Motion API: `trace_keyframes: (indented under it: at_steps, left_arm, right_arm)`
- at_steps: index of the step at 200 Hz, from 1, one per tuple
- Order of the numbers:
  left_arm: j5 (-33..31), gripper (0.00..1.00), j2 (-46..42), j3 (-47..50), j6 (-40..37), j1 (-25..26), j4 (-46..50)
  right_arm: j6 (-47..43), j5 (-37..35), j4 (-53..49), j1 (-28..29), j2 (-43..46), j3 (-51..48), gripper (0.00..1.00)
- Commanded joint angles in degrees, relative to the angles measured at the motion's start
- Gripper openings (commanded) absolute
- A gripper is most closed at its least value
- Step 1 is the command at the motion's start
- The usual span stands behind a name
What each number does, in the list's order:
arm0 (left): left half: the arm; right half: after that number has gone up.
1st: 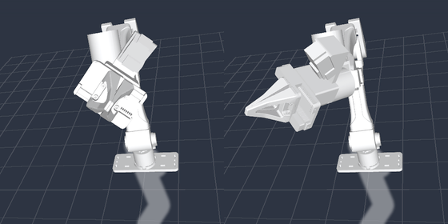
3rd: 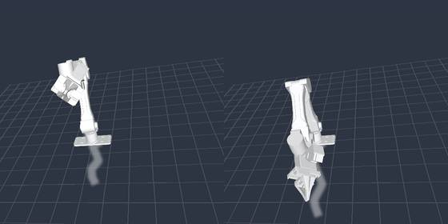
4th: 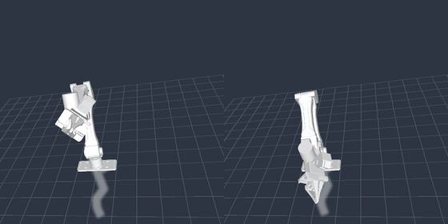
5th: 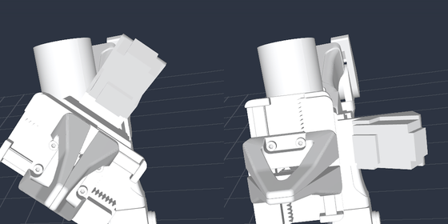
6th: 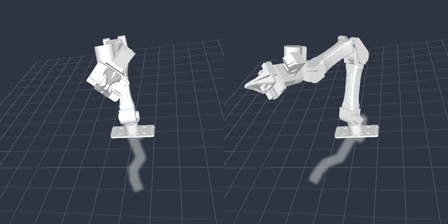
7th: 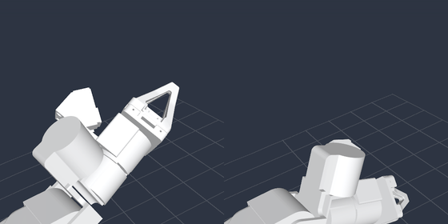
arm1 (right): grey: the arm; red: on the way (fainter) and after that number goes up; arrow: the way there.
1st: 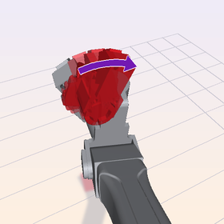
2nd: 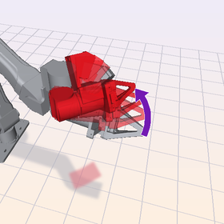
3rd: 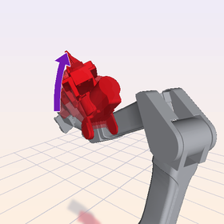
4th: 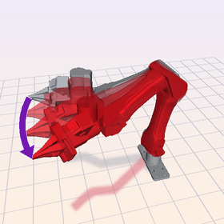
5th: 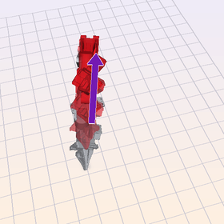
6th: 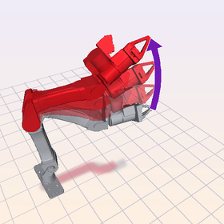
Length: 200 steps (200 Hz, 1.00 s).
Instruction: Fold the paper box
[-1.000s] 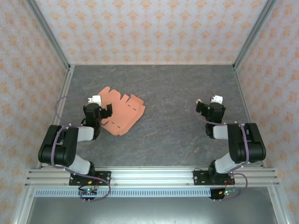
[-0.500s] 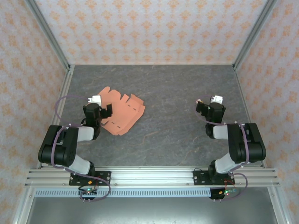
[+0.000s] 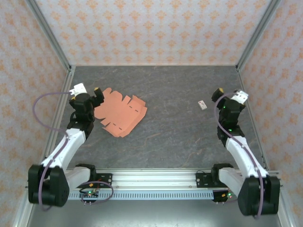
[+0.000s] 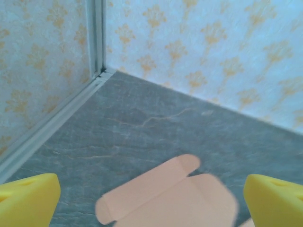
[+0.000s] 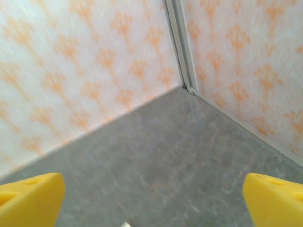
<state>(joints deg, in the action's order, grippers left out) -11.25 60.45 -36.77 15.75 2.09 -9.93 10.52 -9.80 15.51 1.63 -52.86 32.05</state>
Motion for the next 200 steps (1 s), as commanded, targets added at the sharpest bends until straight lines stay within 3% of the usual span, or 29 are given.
trace_keyframes:
  at_steps: [1, 14, 30, 51, 70, 83, 99, 126, 182, 200]
  left_arm:
    - [8.37, 0.97, -1.89, 1.87, 14.33, 0.40, 11.13]
    - [9.89, 0.92, -2.24, 2.84, 19.25, 1.88, 15.12]
    - [5.30, 0.92, -2.78, 2.61, 19.10, 4.80, 23.80]
    - [-0.23, 0.92, -2.81, 2.56, 17.50, 5.43, 30.84]
    - [8.77, 0.93, -0.75, 2.57, 17.76, 1.64, 30.78]
    - [16.98, 0.93, 2.72, 2.55, 19.12, 0.01, 28.92]
    - [20.61, 0.92, 6.83, 1.72, 20.15, -0.19, 28.07]
    - [19.58, 0.92, 8.84, 2.26, 20.04, -0.19, 25.86]
    - [20.47, 0.86, 12.83, 1.44, 19.14, 0.05, 22.81]
    - [20.36, 0.84, 13.00, 1.92, 19.06, 0.30, 21.82]
  right_arm:
    - [5.57, 6.21, -14.53, 4.46, 2.29, 4.54, 0.92]
    - [3.83, 10.13, -18.85, 9.72, 0.44, 7.70, 0.92]
    - [0.33, 16.27, -25.12, 15.80, -4.38, 12.53, 0.92]
    - [-4.00, 18.68, -33.08, 23.82, -12.66, 19.04, 0.92]
    - [-0.71, 19.71, -34.40, 29.81, -21.94, 24.01, 0.89]
    - [5.23, 20.44, -31.96, 33.69, -27.28, 26.31, 0.84]
    - [13.68, 21.08, -26.38, 37.87, -31.94, 26.75, 0.81]
    - [26.81, 23.43, -15.43, 43.19, -39.28, 24.57, 0.75]
    - [37.16, 21.17, -6.55, 47.82, -51.49, 26.84, 0.59]
    - [39.74, 20.84, -3.44, 47.93, -53.68, 26.90, 0.58]
